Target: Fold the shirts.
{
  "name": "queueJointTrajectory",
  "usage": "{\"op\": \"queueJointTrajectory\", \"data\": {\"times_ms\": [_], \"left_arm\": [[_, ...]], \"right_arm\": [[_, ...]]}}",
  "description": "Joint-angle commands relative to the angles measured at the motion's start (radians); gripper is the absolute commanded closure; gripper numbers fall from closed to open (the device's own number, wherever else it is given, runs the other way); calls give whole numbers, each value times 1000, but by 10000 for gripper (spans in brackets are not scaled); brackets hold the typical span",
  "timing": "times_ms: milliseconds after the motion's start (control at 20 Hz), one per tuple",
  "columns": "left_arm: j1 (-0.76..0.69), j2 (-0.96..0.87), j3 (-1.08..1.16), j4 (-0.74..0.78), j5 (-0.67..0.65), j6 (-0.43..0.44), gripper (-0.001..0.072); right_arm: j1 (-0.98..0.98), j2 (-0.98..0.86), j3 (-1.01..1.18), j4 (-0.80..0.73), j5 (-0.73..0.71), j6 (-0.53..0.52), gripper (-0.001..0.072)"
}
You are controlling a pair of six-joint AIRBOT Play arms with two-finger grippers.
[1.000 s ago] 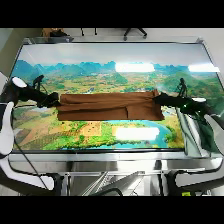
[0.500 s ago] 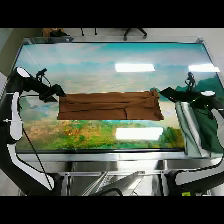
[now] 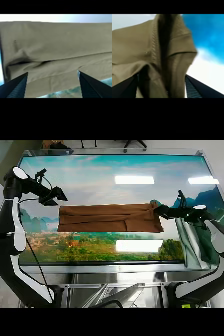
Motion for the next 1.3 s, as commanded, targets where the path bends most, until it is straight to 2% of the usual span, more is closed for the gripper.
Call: {"op": "queueJointTrajectory", "data": {"times_ms": [0,50,150,200,250,300,450,750,1000,1100,1250], "left_arm": [[-70,-1,8,0,26,1,0],[-101,-2,8,1,38,1,0],[-163,-4,6,2,73,2,1],[-198,-9,6,2,91,2,129],[-234,-17,6,2,111,2,458],[-267,-30,6,1,133,4,686],[-394,-103,6,0,191,6,691],[-662,-248,8,0,322,5,691],[-780,-274,10,-72,471,5,691],[-760,-248,39,-135,415,5,691],[-672,-156,161,-187,179,34,691]], "right_arm": [[57,-24,-2,-37,-3,-7,75],[67,-24,-2,-37,-5,-6,104],[76,-24,-2,-13,-12,-22,537],[75,-23,0,14,-11,-26,653],[74,-20,7,29,-3,-26,692],[74,-12,21,31,16,-25,691],[74,51,76,30,108,10,692],[50,238,278,29,392,193,692],[51,333,423,29,494,296,691],[53,360,422,22,494,299,692],[71,354,422,23,487,329,692]]}}
